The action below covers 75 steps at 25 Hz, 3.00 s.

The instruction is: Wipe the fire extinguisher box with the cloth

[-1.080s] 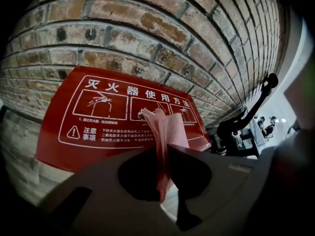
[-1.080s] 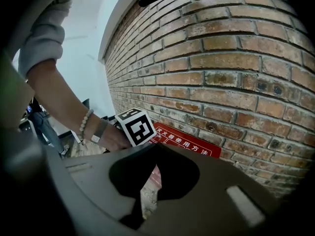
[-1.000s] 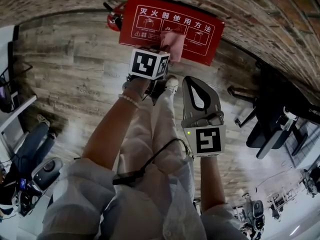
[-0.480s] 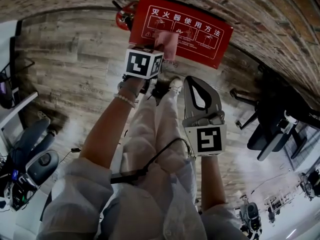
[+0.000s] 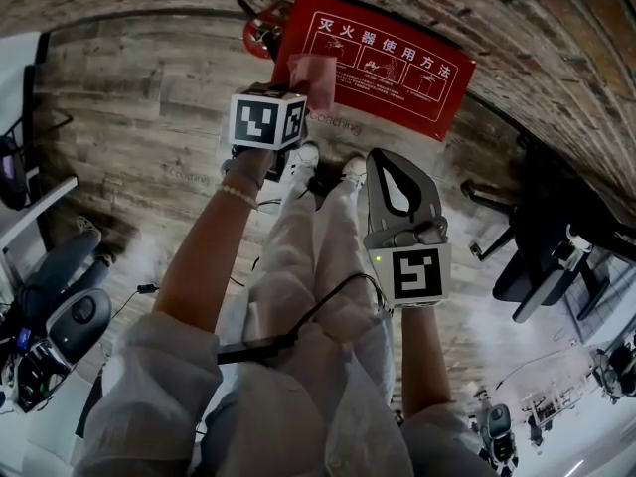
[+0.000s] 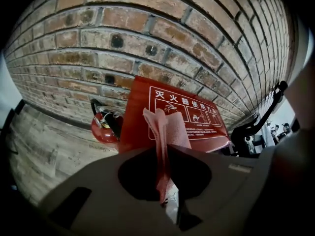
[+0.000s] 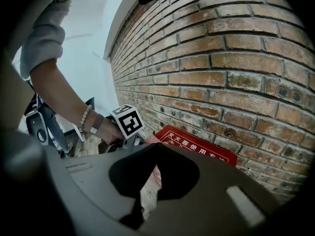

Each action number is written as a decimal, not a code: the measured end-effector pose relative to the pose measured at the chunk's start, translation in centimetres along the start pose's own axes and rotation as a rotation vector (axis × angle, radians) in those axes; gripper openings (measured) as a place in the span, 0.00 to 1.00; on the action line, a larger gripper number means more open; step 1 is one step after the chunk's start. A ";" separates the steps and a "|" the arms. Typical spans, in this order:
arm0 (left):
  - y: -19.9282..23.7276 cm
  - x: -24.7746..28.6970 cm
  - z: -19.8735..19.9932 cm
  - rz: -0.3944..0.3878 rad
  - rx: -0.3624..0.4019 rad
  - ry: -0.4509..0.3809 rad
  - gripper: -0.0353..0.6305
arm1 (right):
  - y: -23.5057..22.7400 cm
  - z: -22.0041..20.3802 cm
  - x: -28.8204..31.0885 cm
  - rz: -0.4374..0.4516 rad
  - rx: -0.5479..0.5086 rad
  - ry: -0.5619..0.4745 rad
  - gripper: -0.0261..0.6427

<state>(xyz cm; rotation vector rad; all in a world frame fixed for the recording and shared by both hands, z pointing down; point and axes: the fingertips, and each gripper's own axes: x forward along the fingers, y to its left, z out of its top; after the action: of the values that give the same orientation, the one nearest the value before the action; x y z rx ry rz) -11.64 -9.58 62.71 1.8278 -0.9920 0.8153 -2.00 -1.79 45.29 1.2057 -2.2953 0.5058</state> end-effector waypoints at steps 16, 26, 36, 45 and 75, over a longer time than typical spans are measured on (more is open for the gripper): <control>5.5 -2.7 -0.1 0.072 -0.086 -0.053 0.07 | 1.1 0.3 0.4 0.013 -0.014 0.000 0.05; 5.2 -4.2 0.2 0.080 -0.073 -0.067 0.07 | 0.8 1.0 -0.7 0.001 -0.031 -0.009 0.05; -2.6 -16.1 7.7 -0.012 0.114 -0.282 0.07 | -0.8 8.5 -6.0 -0.065 -0.081 -0.099 0.05; -12.0 -28.2 14.1 -0.151 0.196 -0.519 0.07 | -1.5 16.4 -12.2 -0.118 -0.157 -0.206 0.05; -25.6 -40.6 16.1 -0.155 0.602 -0.746 0.07 | -2.0 26.4 -22.3 -0.164 -0.259 -0.417 0.05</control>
<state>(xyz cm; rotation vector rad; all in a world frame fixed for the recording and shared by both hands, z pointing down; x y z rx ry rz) -6.03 -4.38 12.63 2.8052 -1.0928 0.3319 3.87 -2.36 11.23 1.4529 -2.4676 -0.1151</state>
